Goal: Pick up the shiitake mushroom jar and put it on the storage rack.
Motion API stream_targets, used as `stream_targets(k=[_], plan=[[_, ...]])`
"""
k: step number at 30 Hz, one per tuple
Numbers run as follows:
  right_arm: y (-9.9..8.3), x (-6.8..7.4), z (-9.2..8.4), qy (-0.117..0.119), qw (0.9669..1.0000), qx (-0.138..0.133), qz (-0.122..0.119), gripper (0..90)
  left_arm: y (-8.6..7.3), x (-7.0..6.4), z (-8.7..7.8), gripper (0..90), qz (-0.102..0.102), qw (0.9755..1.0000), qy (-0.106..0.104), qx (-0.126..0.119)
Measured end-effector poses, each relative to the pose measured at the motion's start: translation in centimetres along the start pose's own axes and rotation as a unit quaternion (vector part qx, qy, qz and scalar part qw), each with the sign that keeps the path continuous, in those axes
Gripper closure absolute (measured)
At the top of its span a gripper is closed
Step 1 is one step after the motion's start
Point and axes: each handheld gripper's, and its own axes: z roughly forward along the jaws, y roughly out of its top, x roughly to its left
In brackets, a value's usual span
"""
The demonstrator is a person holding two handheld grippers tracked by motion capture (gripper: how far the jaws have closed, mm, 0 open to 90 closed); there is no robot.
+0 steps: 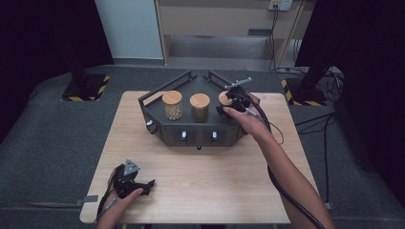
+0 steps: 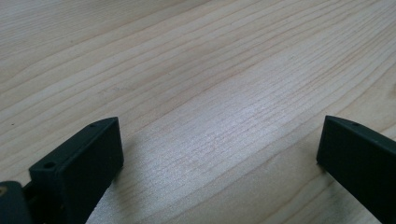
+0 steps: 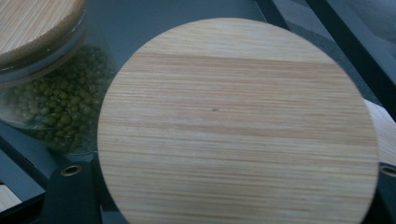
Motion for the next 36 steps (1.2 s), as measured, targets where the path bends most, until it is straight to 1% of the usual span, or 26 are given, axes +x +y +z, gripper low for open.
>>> stream_targets(k=[10, 17, 27, 31, 36], plan=[[-0.3, -0.3, 0.0, 0.003, 0.9999, -0.005, 0.011, 25.5, 0.0, 0.0, 0.0, 0.0, 0.0, 1.0, 0.0, 0.0], [-0.7, -0.6, 0.1, 0.011, 0.9997, -0.009, 0.019, 25.4, 0.0, 0.0, 0.0, 0.0, 0.0, 1.0, 0.0, 0.0], [-1.0, -0.7, 0.1, 0.012, 0.9997, -0.014, 0.019, 25.2, 0.0, 0.0, 0.0, 0.0, 0.0, 1.0, 0.0, 0.0], [-1.0, -0.7, 0.1, 0.011, 0.9997, -0.015, 0.019, 21.0, 0.0, 0.0, 0.0, 0.0, 0.0, 1.0, 0.0, 0.0], [-1.5, -0.9, 0.1, 0.014, 0.9993, -0.023, 0.026, 14.8, 0.0, 0.0, 0.0, 0.0, 0.0, 1.0, 0.0, 0.0]])
